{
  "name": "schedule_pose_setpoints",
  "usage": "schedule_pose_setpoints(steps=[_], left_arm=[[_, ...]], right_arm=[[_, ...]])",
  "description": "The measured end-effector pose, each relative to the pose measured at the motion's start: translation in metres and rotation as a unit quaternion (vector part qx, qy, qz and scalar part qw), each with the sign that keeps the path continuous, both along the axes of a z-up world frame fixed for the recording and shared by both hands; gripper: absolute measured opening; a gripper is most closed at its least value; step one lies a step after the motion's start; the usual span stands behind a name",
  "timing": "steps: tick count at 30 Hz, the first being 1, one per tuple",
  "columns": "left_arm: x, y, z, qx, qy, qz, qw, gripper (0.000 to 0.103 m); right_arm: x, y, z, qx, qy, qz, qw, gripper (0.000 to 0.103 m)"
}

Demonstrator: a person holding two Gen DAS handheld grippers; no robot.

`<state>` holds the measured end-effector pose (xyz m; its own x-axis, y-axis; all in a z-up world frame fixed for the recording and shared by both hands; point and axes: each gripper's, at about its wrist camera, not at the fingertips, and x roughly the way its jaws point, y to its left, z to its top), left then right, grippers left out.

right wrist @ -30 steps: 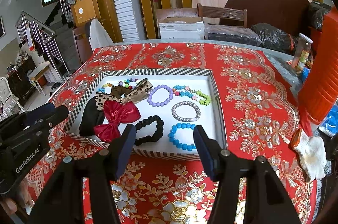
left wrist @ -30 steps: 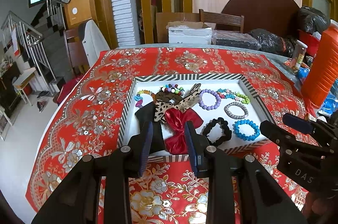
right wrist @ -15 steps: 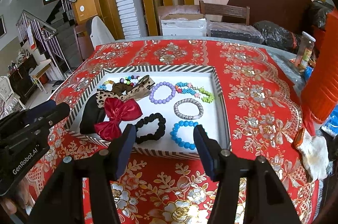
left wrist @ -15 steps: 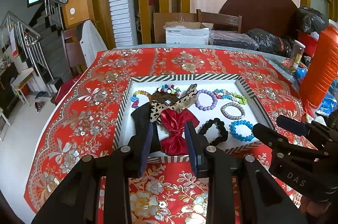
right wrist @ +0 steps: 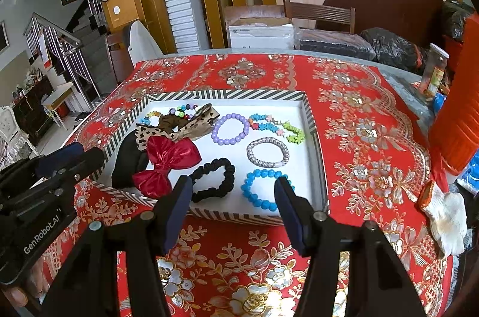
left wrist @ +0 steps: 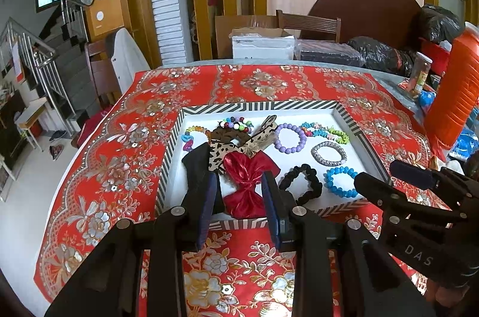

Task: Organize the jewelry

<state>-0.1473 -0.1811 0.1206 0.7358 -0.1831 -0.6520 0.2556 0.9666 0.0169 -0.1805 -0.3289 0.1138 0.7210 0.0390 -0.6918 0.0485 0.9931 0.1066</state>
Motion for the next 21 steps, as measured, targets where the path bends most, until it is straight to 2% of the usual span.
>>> schedule_pose_setpoints(steps=[21], left_arm=[[0.0038, -0.0014, -0.0048, 0.003, 0.008, 0.000, 1.0000, 0.031]], right_arm=[[0.0024, -0.0005, -0.0035, 0.001, 0.005, 0.001, 1.000, 0.060]])
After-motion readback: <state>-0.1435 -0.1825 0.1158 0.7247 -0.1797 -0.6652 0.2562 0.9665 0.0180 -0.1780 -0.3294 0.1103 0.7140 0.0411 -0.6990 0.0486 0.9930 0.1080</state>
